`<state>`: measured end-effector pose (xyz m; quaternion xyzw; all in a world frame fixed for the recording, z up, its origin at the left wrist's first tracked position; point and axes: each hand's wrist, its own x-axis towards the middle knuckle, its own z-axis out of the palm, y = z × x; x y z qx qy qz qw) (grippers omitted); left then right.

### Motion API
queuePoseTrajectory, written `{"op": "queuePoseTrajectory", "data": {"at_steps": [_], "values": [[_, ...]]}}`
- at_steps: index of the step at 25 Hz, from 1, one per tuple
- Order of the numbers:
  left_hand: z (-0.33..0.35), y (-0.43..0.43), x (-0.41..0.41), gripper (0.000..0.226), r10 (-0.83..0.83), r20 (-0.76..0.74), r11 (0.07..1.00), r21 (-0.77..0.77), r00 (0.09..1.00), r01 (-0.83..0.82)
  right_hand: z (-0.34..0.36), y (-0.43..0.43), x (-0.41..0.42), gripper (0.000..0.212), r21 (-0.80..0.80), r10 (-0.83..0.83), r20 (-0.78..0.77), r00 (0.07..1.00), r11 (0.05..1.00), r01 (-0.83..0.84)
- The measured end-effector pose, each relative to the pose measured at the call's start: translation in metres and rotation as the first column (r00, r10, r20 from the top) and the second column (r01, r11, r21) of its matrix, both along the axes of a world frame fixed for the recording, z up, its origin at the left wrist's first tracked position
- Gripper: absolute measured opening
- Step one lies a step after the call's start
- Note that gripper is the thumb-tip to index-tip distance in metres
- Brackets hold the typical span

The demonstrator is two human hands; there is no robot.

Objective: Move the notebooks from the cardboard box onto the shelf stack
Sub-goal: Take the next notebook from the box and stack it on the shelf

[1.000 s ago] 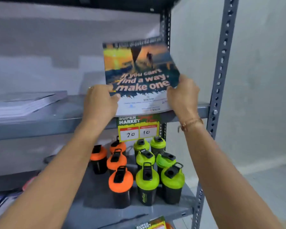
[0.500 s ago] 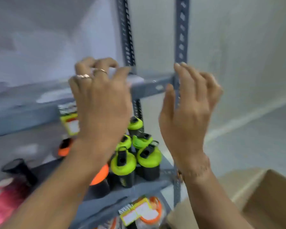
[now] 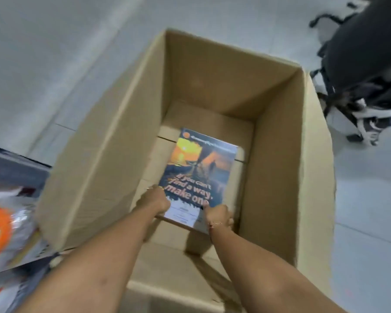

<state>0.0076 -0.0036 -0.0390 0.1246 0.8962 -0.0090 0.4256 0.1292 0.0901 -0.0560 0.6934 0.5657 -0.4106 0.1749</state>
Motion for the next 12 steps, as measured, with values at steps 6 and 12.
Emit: {"op": "queuePoseTrajectory", "data": {"at_steps": [6,12], "values": [[-0.031,0.008,0.003,0.048,0.229,-0.104,0.973,-0.017,0.968,-0.232,-0.016,-0.005,-0.003,0.032,0.112,-0.03,-0.062,0.998,0.993,0.036],[-0.031,0.013,-0.009,0.032,0.262,0.013,0.958,-0.12,0.965,-0.259,-0.014,-0.009,-0.008,0.036,0.128,-0.143,-0.083,0.986,0.98,0.153]]}}
